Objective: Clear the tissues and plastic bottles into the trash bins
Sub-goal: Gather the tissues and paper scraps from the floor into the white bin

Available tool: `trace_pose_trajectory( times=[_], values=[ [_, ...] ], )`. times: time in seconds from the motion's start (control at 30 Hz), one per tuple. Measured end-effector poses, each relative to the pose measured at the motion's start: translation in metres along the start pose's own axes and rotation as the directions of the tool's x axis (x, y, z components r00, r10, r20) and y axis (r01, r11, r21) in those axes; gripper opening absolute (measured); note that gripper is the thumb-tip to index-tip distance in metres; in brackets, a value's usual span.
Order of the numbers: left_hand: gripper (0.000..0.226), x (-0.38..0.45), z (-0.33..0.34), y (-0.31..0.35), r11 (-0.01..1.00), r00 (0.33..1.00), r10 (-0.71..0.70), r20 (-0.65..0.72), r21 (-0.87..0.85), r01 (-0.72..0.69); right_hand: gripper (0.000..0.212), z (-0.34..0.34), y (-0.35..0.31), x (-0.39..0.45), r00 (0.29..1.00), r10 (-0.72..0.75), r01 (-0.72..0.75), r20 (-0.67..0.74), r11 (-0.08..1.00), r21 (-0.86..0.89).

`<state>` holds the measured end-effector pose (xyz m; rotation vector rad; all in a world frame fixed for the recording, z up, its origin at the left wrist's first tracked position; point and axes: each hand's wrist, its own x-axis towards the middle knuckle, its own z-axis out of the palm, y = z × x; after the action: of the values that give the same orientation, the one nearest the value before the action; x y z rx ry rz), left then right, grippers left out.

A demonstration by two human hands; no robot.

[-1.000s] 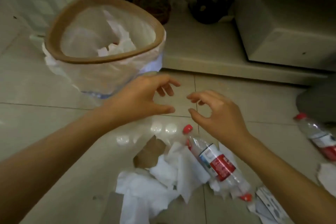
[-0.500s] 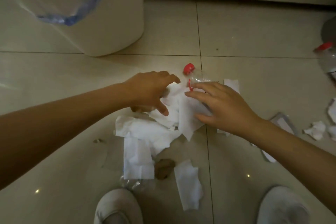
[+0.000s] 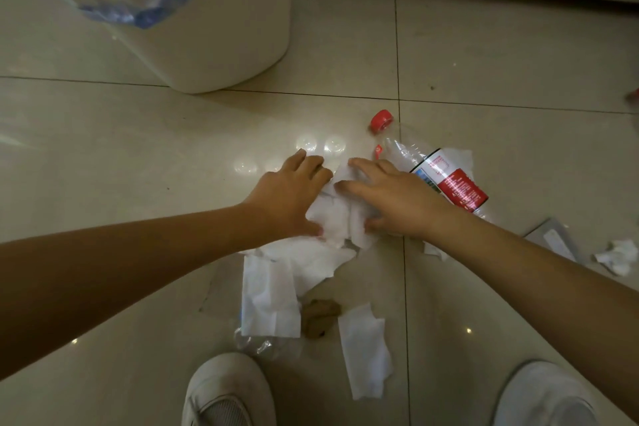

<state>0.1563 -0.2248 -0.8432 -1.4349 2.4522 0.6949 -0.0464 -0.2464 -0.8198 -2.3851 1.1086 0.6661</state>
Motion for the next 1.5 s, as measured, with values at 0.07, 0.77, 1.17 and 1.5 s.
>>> trace_pose_trajectory(
  times=[0.07,0.77,1.17,1.5],
  values=[
    [0.064,0.000,0.002,-0.003,0.998,0.996,0.047,-0.076,0.053,-0.043,0.060,0.005,0.000,0.002,0.998,0.011,-0.011,-0.058,1.000,-0.003],
    [0.034,-0.012,-0.072,-0.037,0.975,0.792,0.211,-0.573,0.063,-0.214,0.032,-0.043,0.016,-0.036,0.768,0.246,-0.012,-0.591,0.928,0.371],
    [0.023,-0.046,-0.152,-0.041,0.937,0.588,0.346,-0.731,0.299,-0.179,0.027,-0.126,0.007,-0.061,0.511,0.010,0.098,-0.859,0.993,0.070],
    [0.024,-0.083,-0.245,-0.054,0.881,0.358,0.428,-0.830,0.471,0.038,0.023,-0.233,-0.034,-0.044,0.157,0.030,0.288,-0.987,0.955,0.075]
  ],
)
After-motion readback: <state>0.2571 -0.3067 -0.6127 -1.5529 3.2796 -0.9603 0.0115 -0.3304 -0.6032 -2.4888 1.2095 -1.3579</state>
